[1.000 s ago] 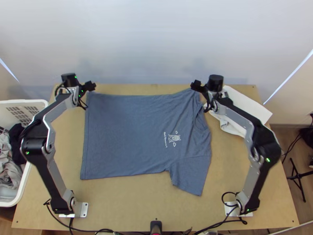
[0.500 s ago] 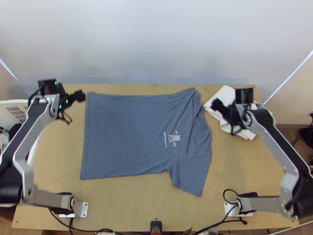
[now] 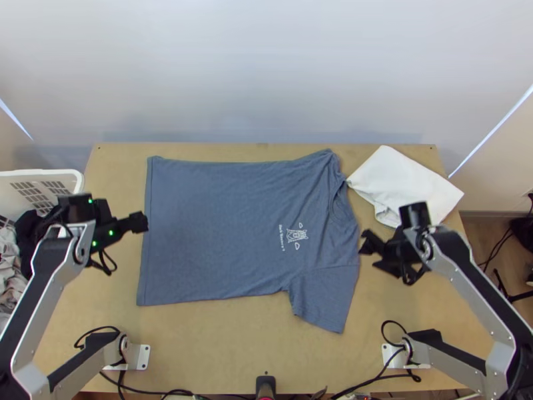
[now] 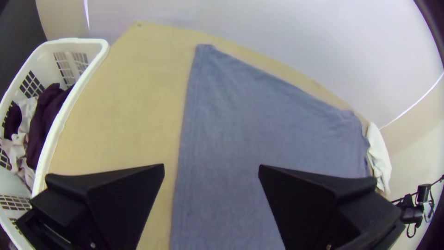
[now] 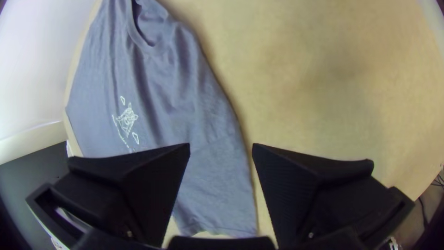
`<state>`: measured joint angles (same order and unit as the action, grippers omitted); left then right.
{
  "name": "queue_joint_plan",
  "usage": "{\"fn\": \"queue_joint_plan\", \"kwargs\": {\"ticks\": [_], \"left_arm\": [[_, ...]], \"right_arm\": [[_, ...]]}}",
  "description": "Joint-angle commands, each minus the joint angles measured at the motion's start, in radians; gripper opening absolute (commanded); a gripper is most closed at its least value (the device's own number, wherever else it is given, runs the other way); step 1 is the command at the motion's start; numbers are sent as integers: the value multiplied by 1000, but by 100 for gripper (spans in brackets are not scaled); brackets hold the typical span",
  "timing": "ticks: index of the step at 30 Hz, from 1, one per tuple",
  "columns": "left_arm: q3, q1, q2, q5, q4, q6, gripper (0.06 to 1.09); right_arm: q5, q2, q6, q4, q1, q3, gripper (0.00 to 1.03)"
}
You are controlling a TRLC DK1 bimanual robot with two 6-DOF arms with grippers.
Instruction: Fold the t-shirt
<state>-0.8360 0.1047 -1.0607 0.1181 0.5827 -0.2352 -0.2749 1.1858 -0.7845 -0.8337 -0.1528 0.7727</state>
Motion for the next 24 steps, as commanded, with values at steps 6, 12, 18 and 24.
{"fn": "queue_joint_plan", "kwargs": {"ticks": [6, 12, 18, 24], "left_arm": [[60, -5, 73, 12, 19, -16, 104], [75, -5, 71, 12, 19, -26, 104], [61, -8, 73, 11, 19, -23, 104], [44, -10, 71, 12, 63, 20, 104]], "right_arm": [[-23, -17, 76, 94, -31, -182, 48], [-24, 3, 83, 151, -34, -222, 48], [-24, -14, 80, 163, -117, -224, 40], [-23, -12, 71, 211, -149, -239, 40]]}}
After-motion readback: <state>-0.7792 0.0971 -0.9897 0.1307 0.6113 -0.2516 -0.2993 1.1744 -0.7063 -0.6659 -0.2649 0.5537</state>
